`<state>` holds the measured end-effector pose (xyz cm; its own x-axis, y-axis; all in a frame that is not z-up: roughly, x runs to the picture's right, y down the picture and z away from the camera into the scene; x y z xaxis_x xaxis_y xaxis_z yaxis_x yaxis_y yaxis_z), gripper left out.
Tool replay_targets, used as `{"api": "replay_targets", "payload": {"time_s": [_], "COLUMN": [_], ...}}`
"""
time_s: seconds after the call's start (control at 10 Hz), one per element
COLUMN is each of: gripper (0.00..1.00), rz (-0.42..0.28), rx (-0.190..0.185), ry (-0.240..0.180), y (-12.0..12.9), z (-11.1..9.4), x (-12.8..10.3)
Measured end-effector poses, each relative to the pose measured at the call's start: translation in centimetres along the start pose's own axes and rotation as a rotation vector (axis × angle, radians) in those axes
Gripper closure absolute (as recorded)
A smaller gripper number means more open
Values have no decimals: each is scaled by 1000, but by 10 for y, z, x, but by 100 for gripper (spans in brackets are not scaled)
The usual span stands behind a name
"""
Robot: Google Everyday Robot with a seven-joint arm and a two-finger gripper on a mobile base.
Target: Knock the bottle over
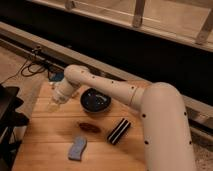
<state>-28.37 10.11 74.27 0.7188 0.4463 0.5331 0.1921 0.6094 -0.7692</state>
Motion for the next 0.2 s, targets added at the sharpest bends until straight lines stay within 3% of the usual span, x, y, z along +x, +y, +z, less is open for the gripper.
{"api": "replay_targets", "payload": {"time_s": [0.2], "gripper": [89], "rz": [-1], "rx": [5], "ry": [0], "y": [-1], "z": [-3], "x": [2]}}
